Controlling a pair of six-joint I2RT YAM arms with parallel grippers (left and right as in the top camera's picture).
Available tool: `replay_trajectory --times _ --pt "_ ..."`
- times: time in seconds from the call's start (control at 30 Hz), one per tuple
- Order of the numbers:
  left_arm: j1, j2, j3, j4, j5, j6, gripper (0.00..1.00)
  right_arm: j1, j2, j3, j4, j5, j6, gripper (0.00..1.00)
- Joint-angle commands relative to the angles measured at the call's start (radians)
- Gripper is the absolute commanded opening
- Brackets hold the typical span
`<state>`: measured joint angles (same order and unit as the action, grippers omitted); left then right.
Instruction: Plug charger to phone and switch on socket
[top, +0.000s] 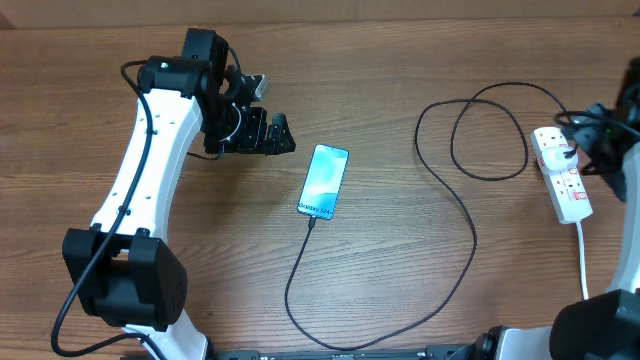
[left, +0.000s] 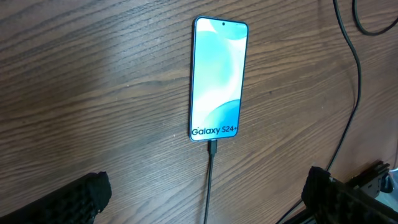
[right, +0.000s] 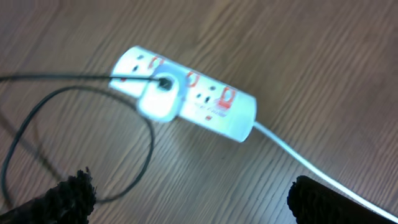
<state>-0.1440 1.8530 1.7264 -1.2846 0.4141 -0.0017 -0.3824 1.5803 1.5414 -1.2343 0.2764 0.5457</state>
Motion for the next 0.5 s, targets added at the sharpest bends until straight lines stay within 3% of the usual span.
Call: replay_trajectory --times 0.0,0.47 --pt "0.0 -0.023 0.006 0.003 -0.003 -0.006 1.0 -0.061 0.005 -0.024 0.033 -0.066 0.001 1.0" --pt "0.0 -0.023 0.006 0.003 -0.003 -0.006 1.0 -0.208 0.054 -0.048 0.208 -0.069 0.0 1.0"
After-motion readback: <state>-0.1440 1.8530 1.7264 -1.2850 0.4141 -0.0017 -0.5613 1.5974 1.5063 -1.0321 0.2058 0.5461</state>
